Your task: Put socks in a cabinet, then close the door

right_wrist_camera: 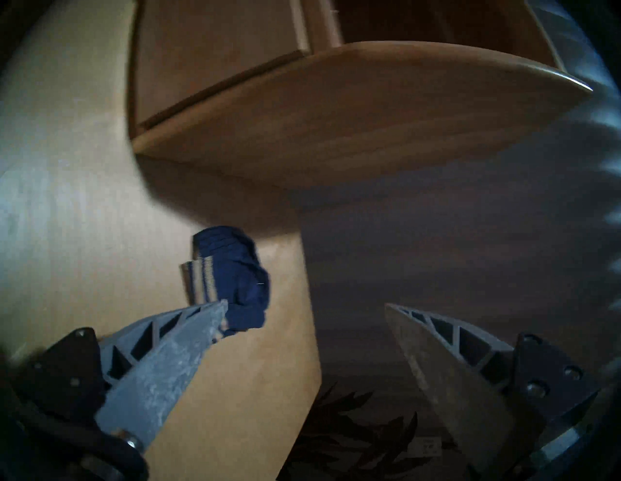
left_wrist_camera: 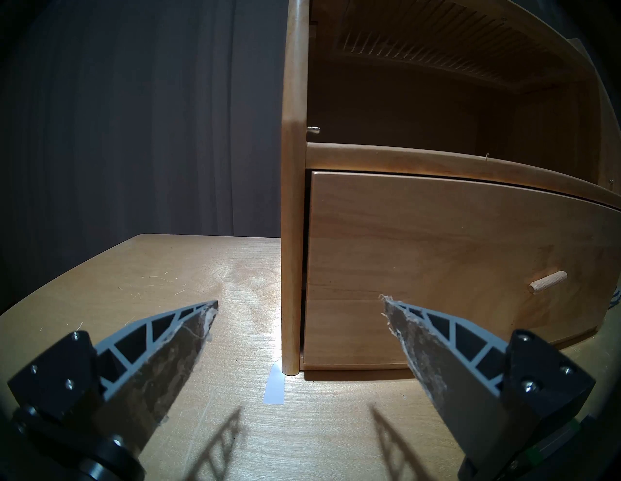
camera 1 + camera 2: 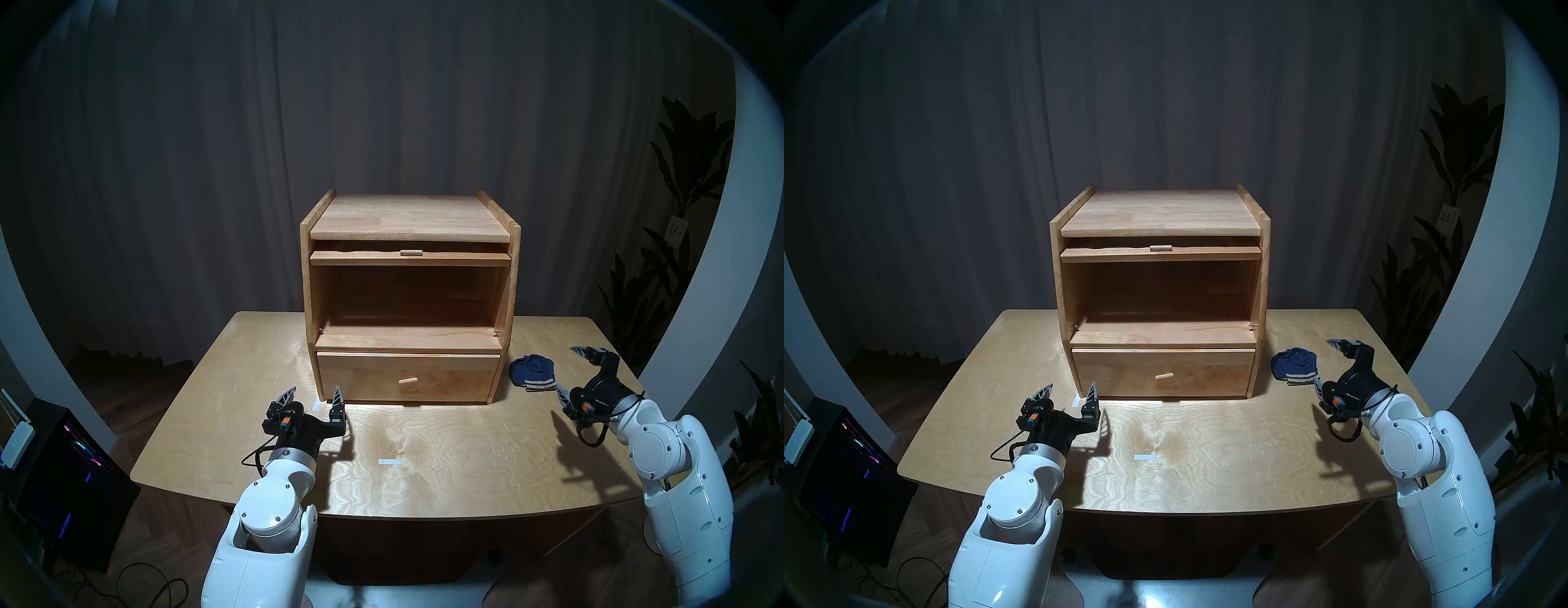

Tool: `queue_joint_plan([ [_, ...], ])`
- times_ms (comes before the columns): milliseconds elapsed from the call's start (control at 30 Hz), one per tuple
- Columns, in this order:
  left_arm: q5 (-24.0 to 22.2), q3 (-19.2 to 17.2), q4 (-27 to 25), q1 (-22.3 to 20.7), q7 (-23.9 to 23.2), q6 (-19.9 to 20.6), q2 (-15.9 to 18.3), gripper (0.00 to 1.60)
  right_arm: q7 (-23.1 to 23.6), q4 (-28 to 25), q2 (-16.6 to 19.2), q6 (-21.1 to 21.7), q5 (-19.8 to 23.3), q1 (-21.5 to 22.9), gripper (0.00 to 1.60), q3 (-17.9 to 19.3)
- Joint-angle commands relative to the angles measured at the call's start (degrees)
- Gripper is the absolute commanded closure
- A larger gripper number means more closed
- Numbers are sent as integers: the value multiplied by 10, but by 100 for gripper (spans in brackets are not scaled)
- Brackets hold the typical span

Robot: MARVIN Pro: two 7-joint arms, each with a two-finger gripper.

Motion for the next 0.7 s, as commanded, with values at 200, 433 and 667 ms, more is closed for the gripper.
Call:
queue_joint_plan([
  [200, 0, -2, -15, -4, 0, -4, 0, 0, 82, 93, 82, -54, -9, 99, 0, -52],
  [433, 0, -2, -15, -4, 0, -4, 0, 0, 57, 153, 64, -49, 3, 147, 0, -78],
  [667, 0, -1, -14, -5, 0, -4, 0, 0, 30, 205, 59, -44, 2, 178, 0, -98],
])
